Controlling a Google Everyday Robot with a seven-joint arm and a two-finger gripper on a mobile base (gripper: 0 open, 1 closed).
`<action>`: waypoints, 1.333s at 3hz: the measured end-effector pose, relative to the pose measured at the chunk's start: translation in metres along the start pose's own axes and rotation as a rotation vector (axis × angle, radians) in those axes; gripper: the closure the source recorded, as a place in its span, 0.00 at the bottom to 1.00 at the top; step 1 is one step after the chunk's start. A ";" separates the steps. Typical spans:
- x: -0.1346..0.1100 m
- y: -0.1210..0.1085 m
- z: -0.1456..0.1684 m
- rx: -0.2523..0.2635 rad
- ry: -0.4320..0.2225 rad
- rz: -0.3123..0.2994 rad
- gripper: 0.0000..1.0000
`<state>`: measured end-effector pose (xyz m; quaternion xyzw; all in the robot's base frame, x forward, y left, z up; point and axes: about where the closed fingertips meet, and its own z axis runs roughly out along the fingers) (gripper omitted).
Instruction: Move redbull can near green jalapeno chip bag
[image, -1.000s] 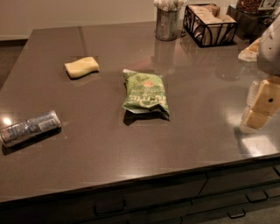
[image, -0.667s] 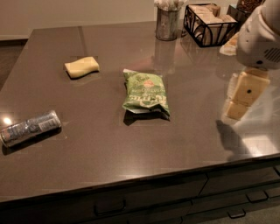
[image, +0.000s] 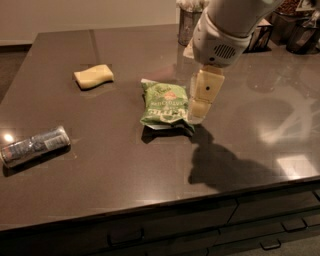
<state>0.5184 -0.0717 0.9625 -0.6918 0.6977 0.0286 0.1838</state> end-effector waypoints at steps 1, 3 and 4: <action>-0.063 -0.003 0.040 -0.074 -0.060 -0.106 0.00; -0.155 0.019 0.106 -0.217 -0.112 -0.294 0.00; -0.188 0.032 0.133 -0.280 -0.119 -0.361 0.00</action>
Offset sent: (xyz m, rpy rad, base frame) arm 0.0016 0.2089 -0.0640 0.0503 0.1364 0.4141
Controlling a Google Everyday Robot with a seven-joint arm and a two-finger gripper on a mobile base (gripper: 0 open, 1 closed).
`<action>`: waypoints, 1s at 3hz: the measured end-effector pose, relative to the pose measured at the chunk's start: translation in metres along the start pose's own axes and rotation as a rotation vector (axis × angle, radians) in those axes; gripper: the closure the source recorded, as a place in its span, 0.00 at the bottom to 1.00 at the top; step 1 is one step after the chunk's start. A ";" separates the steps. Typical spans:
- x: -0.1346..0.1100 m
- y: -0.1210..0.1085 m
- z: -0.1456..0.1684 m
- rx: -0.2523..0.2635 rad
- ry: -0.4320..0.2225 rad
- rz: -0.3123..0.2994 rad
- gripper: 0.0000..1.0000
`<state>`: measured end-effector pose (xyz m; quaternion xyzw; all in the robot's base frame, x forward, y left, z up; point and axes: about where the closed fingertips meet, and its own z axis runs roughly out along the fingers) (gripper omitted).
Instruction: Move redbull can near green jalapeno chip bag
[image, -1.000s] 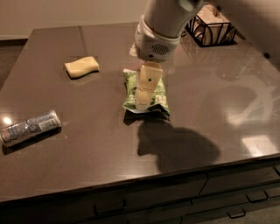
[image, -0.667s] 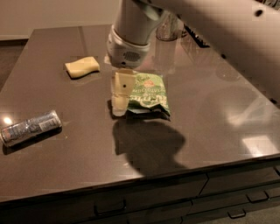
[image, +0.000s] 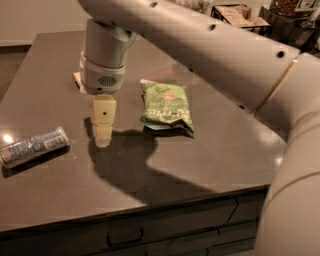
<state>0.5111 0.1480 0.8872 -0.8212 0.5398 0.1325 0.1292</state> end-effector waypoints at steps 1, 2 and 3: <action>-0.033 -0.004 0.027 -0.027 0.011 -0.047 0.00; -0.065 -0.005 0.047 -0.021 0.032 -0.084 0.00; -0.083 -0.009 0.062 -0.015 0.055 -0.100 0.00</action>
Offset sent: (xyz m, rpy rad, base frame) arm -0.0383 0.1159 -0.0280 -0.0505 -0.0620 0.1187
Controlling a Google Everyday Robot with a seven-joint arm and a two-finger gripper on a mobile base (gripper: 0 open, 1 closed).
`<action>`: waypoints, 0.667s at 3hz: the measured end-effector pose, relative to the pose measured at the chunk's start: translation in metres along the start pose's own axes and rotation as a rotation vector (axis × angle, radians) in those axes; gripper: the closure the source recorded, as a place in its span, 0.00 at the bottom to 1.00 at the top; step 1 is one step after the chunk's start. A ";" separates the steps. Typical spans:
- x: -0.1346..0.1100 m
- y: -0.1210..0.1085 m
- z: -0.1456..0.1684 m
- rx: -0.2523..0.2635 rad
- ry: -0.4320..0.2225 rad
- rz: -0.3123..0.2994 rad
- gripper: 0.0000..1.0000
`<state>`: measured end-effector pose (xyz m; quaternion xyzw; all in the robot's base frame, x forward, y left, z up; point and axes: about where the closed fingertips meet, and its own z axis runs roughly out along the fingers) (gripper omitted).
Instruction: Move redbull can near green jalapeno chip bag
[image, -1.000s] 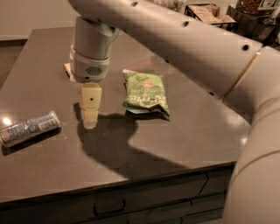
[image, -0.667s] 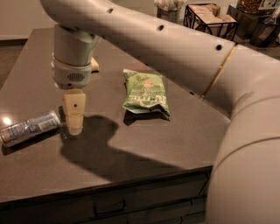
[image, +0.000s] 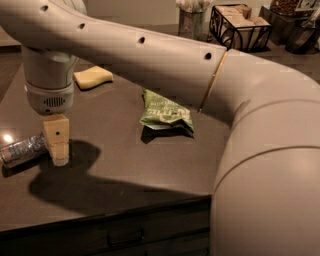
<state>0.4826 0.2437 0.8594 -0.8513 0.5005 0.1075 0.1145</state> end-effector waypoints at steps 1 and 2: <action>-0.007 -0.005 0.009 0.002 0.016 -0.001 0.15; -0.004 -0.010 0.010 0.005 0.028 0.012 0.46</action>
Offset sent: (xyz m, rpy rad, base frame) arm 0.0098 0.0112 -0.0063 -0.0312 -0.0177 -0.0283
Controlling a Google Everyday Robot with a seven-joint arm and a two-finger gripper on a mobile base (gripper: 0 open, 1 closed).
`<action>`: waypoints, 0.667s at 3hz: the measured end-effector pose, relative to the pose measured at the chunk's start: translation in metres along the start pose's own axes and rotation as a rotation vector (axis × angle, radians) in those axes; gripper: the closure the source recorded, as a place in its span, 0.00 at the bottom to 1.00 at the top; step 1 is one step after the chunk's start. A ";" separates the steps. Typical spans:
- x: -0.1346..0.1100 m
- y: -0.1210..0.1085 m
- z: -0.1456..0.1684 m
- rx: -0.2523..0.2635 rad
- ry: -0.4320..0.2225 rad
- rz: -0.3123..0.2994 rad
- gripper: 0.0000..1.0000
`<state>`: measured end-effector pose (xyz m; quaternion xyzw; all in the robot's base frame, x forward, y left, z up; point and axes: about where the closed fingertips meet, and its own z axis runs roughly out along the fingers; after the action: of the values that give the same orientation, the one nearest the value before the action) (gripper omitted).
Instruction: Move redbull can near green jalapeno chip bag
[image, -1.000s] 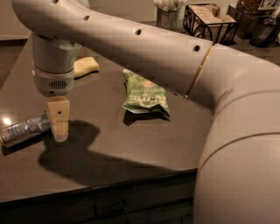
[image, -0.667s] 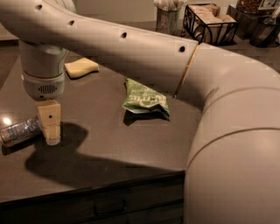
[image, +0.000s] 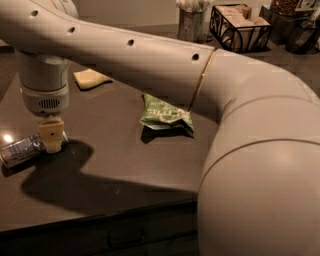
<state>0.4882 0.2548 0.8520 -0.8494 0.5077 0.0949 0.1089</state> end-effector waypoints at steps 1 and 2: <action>0.013 -0.001 -0.004 0.007 0.007 0.024 0.69; 0.049 -0.006 -0.022 0.037 0.029 0.077 0.93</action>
Offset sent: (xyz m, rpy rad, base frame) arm 0.0692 -0.1062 0.0251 -0.0261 -0.0623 -0.1977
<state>0.5172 0.2105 0.8599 -0.8284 0.5430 0.0773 0.1134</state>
